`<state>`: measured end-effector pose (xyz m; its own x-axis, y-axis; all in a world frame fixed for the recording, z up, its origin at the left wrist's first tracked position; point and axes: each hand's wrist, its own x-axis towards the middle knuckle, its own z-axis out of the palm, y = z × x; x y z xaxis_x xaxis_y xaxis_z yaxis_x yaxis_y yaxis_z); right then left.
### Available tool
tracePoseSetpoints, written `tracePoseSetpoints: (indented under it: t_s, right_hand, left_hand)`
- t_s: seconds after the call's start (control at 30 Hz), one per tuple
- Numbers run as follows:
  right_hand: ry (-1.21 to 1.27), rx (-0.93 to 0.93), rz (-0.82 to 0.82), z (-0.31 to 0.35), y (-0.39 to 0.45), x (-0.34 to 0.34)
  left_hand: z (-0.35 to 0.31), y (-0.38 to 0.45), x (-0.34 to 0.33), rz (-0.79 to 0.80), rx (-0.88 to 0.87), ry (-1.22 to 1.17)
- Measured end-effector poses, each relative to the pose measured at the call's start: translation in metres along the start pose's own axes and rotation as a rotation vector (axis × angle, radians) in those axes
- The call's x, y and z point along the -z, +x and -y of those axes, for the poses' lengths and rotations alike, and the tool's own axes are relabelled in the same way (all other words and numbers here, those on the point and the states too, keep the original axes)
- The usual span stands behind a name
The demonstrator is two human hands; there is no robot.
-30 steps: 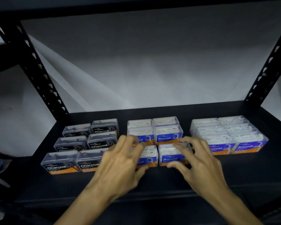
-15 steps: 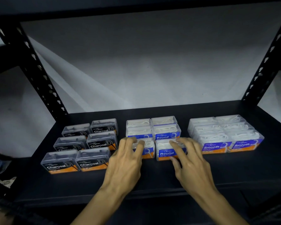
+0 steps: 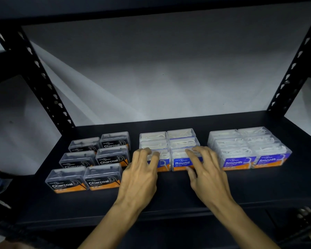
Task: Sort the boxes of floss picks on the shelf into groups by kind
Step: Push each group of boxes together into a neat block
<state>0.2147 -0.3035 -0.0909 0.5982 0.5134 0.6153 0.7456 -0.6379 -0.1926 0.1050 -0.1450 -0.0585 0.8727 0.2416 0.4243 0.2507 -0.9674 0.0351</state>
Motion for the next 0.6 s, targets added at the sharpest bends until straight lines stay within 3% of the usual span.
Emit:
tracePoseSetpoints:
  t_s: [0.6]
  right_hand:
    - [-0.016, 0.018, 0.01, -0.0008, 0.0006, -0.001]
  left_hand:
    - [-0.0012, 0.0007, -0.0022, -0.005, 0.002, 0.008]
